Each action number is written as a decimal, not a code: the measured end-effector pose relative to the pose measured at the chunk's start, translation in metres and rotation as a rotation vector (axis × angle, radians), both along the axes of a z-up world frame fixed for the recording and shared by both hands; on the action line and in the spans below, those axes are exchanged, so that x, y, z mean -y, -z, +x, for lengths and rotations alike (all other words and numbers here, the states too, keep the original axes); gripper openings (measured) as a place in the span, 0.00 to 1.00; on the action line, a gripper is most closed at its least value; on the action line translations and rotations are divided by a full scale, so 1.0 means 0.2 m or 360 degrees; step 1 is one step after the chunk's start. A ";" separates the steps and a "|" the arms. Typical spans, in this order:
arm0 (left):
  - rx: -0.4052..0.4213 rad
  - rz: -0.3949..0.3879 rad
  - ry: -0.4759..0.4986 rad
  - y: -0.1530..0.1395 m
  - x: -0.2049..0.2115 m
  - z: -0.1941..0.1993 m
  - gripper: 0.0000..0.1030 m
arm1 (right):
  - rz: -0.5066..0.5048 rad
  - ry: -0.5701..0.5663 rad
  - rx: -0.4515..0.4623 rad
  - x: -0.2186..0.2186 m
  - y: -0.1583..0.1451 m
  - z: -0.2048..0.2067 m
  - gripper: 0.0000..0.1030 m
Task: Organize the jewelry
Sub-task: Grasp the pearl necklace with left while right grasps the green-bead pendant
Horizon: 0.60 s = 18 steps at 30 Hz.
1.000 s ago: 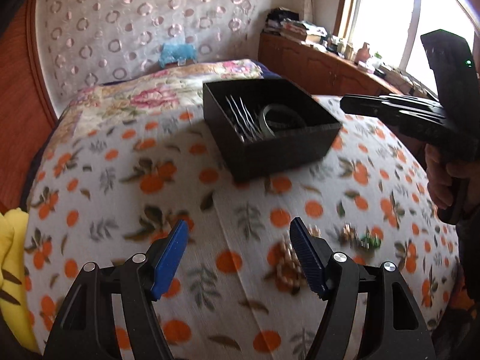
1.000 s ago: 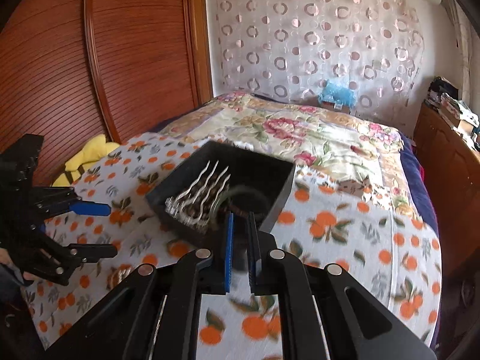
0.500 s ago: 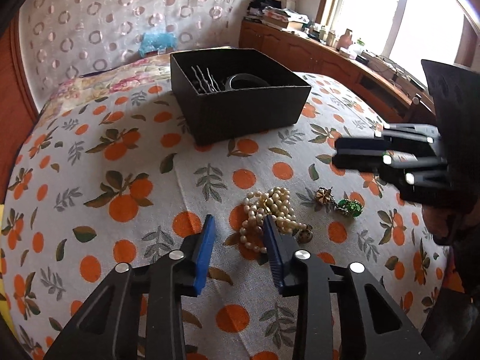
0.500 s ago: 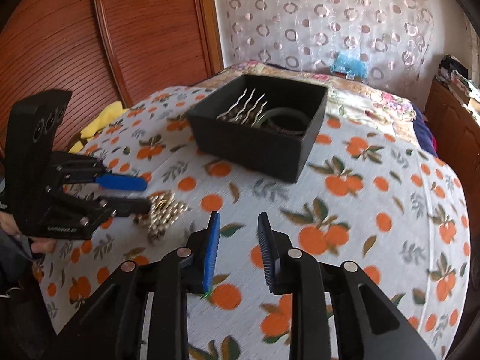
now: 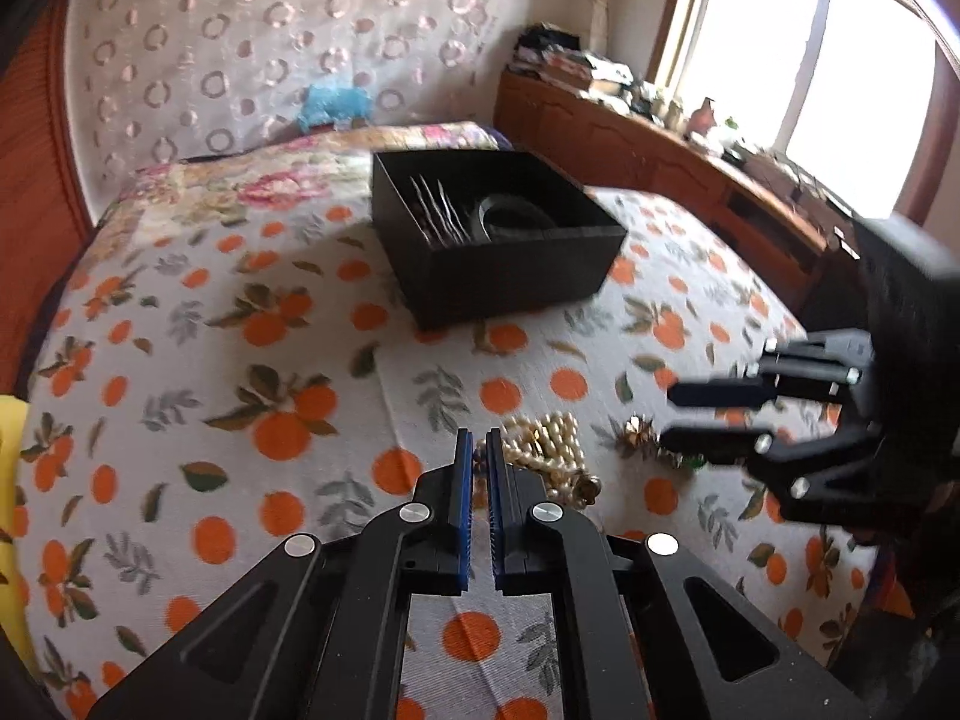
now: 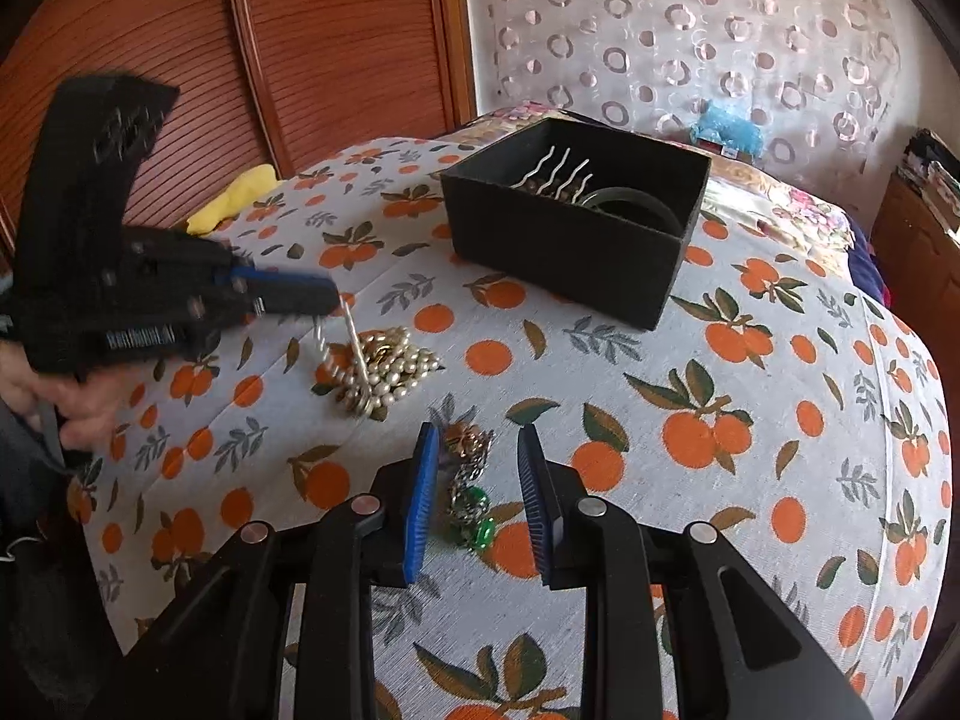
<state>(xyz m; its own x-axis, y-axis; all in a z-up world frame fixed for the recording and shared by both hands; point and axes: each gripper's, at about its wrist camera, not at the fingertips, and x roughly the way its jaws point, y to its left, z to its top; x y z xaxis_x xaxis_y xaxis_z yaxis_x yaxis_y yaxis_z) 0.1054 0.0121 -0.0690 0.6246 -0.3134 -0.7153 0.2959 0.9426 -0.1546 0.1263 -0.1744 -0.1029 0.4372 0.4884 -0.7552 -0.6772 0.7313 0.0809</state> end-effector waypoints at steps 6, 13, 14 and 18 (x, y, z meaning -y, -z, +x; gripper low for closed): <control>0.0093 -0.0020 -0.0047 -0.11 -0.03 -0.03 0.04 | -0.0054 -0.0017 0.0003 -0.05 0.04 0.00 0.28; 0.0178 -0.0037 -0.0096 -0.19 -0.07 -0.03 0.04 | -0.0171 -0.0030 0.0060 -0.05 0.05 -0.03 0.26; 0.0185 -0.0037 -0.0101 -0.20 -0.07 -0.03 0.04 | -0.0179 -0.0029 0.0064 -0.05 0.05 -0.03 0.16; 0.0217 -0.0035 -0.0101 -0.23 -0.07 -0.03 0.04 | -0.0202 0.0009 0.0072 -0.01 0.04 -0.02 0.10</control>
